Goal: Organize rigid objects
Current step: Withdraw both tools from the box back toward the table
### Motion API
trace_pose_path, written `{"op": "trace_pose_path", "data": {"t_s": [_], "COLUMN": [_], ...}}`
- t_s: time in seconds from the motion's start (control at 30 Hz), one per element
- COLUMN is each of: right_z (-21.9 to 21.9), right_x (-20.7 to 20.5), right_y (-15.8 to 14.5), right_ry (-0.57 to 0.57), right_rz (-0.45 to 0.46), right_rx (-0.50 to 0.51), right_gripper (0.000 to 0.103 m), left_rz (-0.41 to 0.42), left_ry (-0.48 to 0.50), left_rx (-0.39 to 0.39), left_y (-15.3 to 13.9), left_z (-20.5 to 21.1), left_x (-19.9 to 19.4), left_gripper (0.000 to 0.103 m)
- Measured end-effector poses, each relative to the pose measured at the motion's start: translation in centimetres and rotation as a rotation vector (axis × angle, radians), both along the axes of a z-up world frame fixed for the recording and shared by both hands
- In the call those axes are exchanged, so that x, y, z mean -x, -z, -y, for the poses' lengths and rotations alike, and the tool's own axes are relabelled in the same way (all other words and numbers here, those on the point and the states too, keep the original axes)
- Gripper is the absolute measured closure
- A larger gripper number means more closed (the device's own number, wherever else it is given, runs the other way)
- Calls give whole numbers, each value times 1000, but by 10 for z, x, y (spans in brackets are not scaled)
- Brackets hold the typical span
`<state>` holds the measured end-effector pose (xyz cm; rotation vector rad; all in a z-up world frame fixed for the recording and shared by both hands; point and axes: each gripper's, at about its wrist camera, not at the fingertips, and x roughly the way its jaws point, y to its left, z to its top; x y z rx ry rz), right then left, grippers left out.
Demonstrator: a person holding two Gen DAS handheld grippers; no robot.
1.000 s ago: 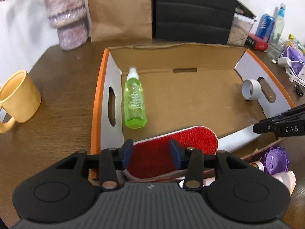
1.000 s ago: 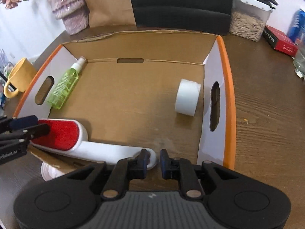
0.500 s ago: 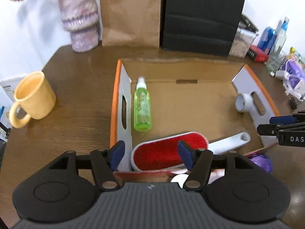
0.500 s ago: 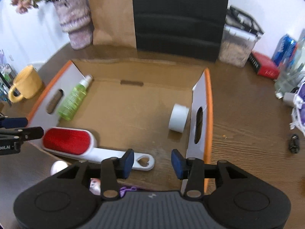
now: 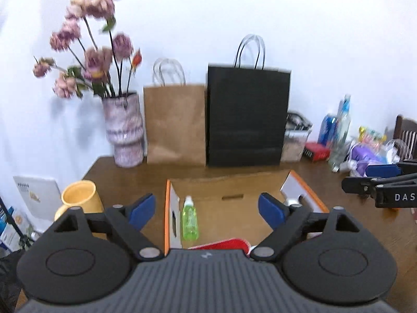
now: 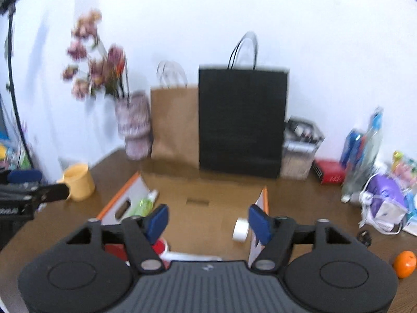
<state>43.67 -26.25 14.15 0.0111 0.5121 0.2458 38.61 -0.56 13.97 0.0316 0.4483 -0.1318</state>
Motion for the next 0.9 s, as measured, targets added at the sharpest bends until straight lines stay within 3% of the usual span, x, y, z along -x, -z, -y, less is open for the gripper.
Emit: {"op": "trace_pose_path", "data": {"t_s": [0.17, 0.33, 0.5, 0.67, 0.83, 0.9], "right_z": [15, 12, 10, 8, 4, 5], "right_x": [35, 73, 115, 160, 218, 239], "right_y": [-6, -7, -8, 6, 47, 61], "right_ry": [33, 20, 33, 12, -41, -34], "right_rz": [141, 284, 331, 362, 434, 448], "right_rx": [-67, -17, -35, -50, -70, -80], "right_gripper": [30, 19, 17, 16, 16, 16], "left_rz": [125, 266, 314, 370, 417, 446], "left_ry": [13, 26, -7, -61, -89, -107], "left_rx": [23, 45, 86, 73, 115, 97], "left_y": [-13, -26, -24, 6, 58, 78], "left_z": [-2, -3, -9, -21, -39, -44], "left_x": [37, 74, 113, 154, 202, 225], "left_gripper": [3, 0, 0, 0, 0, 0]}}
